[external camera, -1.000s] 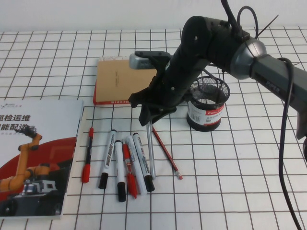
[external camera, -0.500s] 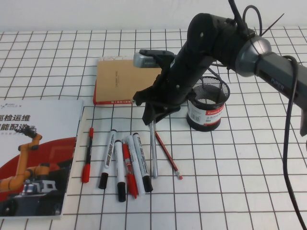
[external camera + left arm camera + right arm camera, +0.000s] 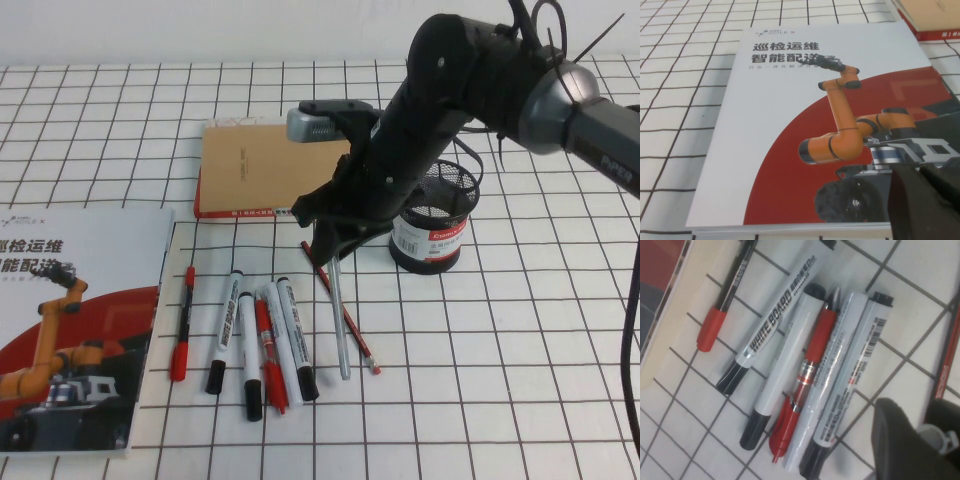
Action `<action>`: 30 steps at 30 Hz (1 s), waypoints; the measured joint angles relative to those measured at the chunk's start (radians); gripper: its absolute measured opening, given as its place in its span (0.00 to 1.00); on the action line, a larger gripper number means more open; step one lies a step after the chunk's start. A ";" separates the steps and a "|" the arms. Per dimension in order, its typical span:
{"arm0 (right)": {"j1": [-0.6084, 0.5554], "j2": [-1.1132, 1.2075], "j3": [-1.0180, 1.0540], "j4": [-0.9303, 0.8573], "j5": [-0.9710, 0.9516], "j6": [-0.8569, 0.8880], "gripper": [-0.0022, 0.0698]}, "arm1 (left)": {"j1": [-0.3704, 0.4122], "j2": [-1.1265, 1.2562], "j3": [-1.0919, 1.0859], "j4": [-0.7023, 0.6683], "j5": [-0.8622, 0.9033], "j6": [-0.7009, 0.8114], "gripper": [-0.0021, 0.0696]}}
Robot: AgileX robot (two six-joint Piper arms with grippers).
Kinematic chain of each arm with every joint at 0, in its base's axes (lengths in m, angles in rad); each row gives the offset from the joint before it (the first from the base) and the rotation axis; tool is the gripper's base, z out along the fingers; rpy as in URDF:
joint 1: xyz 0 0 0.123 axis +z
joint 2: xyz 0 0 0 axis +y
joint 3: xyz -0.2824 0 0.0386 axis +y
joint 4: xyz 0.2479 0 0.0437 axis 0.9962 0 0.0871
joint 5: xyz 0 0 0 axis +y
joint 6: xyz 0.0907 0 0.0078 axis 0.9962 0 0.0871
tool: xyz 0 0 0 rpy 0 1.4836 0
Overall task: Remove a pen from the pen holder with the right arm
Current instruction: 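Take a marker out of the pen holder and lay it on the table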
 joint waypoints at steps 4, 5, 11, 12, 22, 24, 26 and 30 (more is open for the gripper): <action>0.009 0.001 0.000 0.005 0.000 -0.006 0.17 | 0.000 0.000 0.000 0.000 0.000 0.000 0.02; 0.013 0.004 0.000 0.009 0.000 -0.008 0.17 | 0.000 0.000 0.000 0.000 0.000 0.000 0.02; 0.017 0.052 0.000 0.032 0.000 -0.011 0.17 | 0.000 0.000 0.000 0.000 0.000 0.000 0.02; 0.017 0.061 0.000 0.039 -0.002 -0.010 0.17 | 0.000 0.000 0.000 0.000 0.000 0.000 0.02; 0.019 0.150 0.000 0.060 -0.161 -0.010 0.17 | 0.000 0.000 0.000 0.000 0.000 0.000 0.02; 0.019 0.159 0.000 0.062 -0.174 -0.010 0.17 | 0.000 0.000 0.000 0.000 0.000 0.000 0.02; 0.019 0.162 0.000 0.062 -0.179 -0.010 0.17 | 0.000 0.000 0.000 0.000 0.000 0.000 0.02; 0.019 0.162 0.000 0.062 -0.184 -0.010 0.21 | 0.000 0.000 0.000 0.000 0.000 0.000 0.02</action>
